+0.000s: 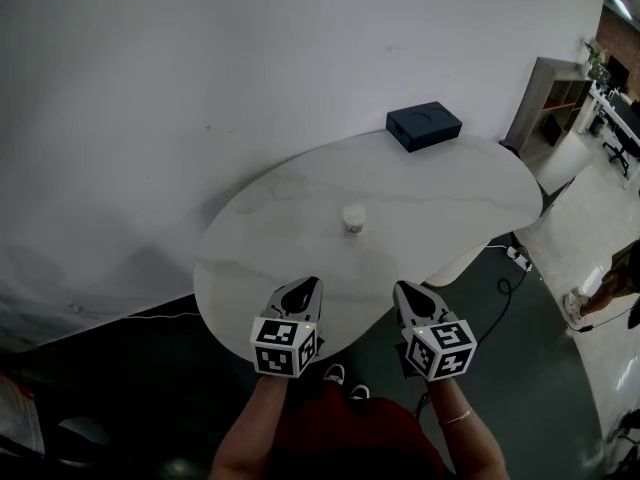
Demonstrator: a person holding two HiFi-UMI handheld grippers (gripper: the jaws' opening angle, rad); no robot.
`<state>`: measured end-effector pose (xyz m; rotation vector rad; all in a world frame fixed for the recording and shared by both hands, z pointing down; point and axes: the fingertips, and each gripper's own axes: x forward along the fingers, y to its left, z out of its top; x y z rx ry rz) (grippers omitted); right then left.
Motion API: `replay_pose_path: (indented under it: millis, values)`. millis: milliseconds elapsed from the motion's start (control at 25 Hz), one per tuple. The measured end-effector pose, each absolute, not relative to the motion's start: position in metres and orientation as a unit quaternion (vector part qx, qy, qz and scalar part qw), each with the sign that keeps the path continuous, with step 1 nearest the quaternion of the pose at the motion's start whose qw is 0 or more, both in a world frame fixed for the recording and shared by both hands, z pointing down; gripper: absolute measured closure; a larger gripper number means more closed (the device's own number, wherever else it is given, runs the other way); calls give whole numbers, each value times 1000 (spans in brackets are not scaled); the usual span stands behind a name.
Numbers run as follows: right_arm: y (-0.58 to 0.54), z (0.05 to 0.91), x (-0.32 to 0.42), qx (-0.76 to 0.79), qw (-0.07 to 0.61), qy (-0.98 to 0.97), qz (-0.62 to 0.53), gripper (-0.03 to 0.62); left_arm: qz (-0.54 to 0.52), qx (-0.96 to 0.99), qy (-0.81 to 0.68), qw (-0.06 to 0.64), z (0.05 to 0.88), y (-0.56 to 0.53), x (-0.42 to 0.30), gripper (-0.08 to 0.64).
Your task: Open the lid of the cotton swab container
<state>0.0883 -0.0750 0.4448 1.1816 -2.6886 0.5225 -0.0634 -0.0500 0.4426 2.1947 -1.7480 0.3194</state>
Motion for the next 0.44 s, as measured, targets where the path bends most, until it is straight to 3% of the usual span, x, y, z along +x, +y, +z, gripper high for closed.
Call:
replay_pose_path:
  millis: [440]
  values:
    - [-82,438,85,399,67,-901,158,577,93,757,-627,158,436,-52,-70,526]
